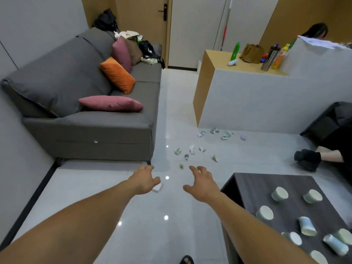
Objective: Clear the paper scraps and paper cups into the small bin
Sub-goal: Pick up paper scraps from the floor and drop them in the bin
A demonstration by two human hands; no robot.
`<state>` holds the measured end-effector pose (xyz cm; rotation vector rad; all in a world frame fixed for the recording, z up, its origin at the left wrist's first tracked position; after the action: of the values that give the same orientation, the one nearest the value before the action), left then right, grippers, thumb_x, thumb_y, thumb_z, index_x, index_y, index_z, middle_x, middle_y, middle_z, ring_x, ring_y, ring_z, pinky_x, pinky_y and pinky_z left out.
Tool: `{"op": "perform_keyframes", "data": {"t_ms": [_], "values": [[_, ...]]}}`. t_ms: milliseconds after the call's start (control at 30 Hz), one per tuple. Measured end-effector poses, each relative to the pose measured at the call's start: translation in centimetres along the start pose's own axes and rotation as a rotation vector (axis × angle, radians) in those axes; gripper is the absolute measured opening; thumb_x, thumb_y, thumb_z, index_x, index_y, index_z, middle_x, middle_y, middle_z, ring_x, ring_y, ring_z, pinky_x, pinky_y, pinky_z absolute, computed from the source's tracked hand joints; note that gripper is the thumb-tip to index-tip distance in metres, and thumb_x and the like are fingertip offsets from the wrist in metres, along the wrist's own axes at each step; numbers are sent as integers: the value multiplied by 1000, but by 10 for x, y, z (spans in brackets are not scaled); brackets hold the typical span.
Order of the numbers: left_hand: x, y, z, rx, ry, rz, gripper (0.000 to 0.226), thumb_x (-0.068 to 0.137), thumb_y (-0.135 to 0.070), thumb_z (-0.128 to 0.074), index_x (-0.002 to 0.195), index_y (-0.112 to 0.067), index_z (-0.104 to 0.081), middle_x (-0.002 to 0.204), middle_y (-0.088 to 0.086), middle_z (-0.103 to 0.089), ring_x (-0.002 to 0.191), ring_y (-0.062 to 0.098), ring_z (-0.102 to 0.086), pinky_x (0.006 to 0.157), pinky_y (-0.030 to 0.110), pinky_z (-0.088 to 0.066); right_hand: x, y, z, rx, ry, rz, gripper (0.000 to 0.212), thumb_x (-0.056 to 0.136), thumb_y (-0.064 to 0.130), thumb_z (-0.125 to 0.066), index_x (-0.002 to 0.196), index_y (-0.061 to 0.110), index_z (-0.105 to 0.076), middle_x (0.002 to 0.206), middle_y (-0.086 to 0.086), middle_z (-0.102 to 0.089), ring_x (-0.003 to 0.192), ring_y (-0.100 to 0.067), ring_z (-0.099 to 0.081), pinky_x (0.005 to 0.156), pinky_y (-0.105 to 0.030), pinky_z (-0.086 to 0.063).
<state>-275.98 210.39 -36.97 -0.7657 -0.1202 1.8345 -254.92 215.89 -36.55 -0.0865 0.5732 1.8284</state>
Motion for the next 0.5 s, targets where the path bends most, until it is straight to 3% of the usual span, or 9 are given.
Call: {"op": "perform_keyframes", "data": {"t_ms": [200,400,500], "values": [[76,-5,12,-116,-4,87,65,93,-44,-45,148,-15,-27,153,7,-30,139,27,-29,111,39,-30,104,-11,30,-82,74,44,82,88,49,-58,154,28,-16,158,-2,-14,142,-27,-19,107,-42,-37],[183,22,26,-204,24,163,58,91,-44,-47,141,-17,-38,143,8,-40,128,26,-40,100,34,-35,224,6,18,-121,170,70,82,87,50,-58,154,28,-17,158,-2,-14,142,-27,-20,108,-41,-37],[245,43,24,-245,73,217,61,92,-43,-48,145,-16,-33,147,9,-35,131,26,-37,105,34,-34,287,12,1,-109,218,62,82,86,51,-59,153,29,-18,158,-1,-16,141,-25,-21,106,-39,-38]]}}
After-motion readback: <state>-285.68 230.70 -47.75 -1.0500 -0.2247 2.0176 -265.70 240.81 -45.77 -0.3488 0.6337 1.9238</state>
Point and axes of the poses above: each hand's wrist, its own x-axis towards the middle knuckle, its own z-axis out of the back of the hand, y = z × x, the point moved 9 cm from there along x, towards the middle knuckle
